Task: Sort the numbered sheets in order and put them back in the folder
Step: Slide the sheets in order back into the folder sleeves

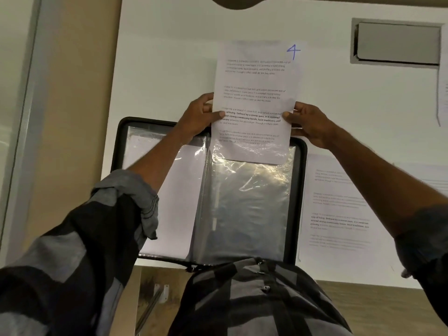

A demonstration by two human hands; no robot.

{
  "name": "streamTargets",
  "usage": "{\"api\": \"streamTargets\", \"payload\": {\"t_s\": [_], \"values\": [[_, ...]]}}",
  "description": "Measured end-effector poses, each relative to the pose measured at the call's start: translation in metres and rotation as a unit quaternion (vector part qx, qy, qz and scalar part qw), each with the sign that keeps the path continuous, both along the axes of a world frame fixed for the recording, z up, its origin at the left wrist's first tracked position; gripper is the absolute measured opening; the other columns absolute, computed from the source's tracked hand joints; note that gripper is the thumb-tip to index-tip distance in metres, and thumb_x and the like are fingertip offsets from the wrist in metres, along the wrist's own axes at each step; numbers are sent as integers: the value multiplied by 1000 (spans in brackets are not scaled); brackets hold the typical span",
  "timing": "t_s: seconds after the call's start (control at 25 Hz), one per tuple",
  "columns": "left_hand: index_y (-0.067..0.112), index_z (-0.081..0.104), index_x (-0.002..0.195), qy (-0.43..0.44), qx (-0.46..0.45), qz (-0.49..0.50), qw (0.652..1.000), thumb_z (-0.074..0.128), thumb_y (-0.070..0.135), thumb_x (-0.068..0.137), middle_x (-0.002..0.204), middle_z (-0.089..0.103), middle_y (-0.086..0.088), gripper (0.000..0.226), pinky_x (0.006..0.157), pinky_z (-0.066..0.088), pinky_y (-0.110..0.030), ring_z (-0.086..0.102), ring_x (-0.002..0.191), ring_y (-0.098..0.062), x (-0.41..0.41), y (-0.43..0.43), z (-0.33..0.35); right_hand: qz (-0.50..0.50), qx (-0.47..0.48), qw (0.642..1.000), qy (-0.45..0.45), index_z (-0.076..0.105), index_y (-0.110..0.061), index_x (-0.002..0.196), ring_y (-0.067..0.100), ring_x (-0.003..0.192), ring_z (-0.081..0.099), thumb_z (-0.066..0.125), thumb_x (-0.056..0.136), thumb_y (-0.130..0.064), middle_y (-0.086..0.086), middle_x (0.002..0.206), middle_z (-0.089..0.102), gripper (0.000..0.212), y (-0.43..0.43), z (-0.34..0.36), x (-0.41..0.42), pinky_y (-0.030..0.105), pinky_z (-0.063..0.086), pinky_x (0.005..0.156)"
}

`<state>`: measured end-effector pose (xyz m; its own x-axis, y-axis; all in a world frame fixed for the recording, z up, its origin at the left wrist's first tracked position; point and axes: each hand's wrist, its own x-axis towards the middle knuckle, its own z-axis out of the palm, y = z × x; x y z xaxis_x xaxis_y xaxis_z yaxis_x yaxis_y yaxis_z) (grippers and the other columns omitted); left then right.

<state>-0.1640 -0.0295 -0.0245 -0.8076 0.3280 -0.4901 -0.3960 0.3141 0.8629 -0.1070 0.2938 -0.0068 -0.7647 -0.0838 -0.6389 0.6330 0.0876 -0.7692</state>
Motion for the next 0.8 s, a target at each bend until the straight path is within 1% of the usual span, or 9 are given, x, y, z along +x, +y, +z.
{"api": "streamTargets", "payload": {"t_s": [0.08, 0.16, 0.24, 0.32, 0.48, 0.6, 0.64, 0.72, 0.8], "values": [[7, 50, 139, 10, 7, 11, 1000, 75, 9, 92, 118, 73, -10, 54, 92, 60, -36, 73, 105, -21, 5, 2, -4, -10, 65, 996, 53, 52, -11, 142, 14, 108, 70, 69, 96, -17, -1, 123, 71, 49, 9, 8, -18, 35, 58, 93], [7, 51, 134, 18, 14, 12, 1000, 74, 8, 92, 116, 72, -9, 48, 90, 61, -33, 74, 100, -16, 6, 4, -4, -10, 150, 980, 131, 45, -11, 146, 8, 106, 66, 75, 90, -20, 0, 131, 64, 64, 18, 23, -48, 29, 54, 89], [8, 50, 132, 25, 17, 7, 1000, 73, 7, 93, 116, 71, -5, 46, 88, 61, -29, 73, 96, -9, 7, 6, -4, 49, 244, 945, 210, 41, -12, 150, 8, 116, 60, 73, 91, -23, 3, 144, 54, 68, 20, 43, -82, 23, 51, 96], [10, 49, 132, 29, 22, 2, 999, 72, 8, 93, 118, 71, -5, 45, 87, 60, -28, 73, 98, -9, 10, 6, -6, 154, 315, 900, 258, 39, -18, 154, 13, 129, 52, 70, 95, -27, 1, 151, 49, 67, 11, 62, -116, 24, 45, 104], [11, 49, 133, 52, 19, -5, 998, 72, 9, 94, 121, 71, -6, 45, 85, 60, -26, 72, 99, -7, 14, 5, -10, 382, 361, 828, 196, 50, -28, 147, 21, 123, 57, 68, 97, -36, 1, 141, 59, 54, -28, 88, -168, 36, 44, 105], [9, 47, 143, 102, -6, -9, 995, 70, 10, 96, 125, 68, -7, 52, 92, 58, -25, 70, 99, -2, 19, 5, -12, 484, 421, 752, 151, 62, -20, 127, 30, 102, 61, 69, 95, -38, 7, 120, 68, 38, -47, 73, -184, 39, 46, 91], [9, 45, 146, 139, -25, -8, 990, 68, 10, 97, 129, 66, -6, 55, 94, 56, -21, 68, 104, -2, 24, 5, -13, 497, 429, 739, 149, 63, -17, 121, 31, 97, 61, 69, 95, -36, 9, 115, 68, 33, -52, 67, -185, 39, 45, 87], [11, 40, 152, 230, -73, -2, 971, 63, 14, 101, 142, 58, -6, 56, 103, 47, -16, 59, 123, -7, 43, 3, -14, 491, 420, 750, 138, 65, -17, 111, 31, 90, 61, 70, 95, -31, 9, 108, 67, 23, -56, 58, -186, 38, 46, 85], [12, 40, 154, 279, -118, -11, 953, 57, 21, 105, 154, 47, -5, 53, 115, 37, -22, 46, 140, -13, 69, 0, -17, 487, 398, 769, 117, 66, -22, 104, 26, 81, 63, 72, 94, -29, 7, 103, 69, 14, -54, 53, -185, 36, 46, 84]]}}
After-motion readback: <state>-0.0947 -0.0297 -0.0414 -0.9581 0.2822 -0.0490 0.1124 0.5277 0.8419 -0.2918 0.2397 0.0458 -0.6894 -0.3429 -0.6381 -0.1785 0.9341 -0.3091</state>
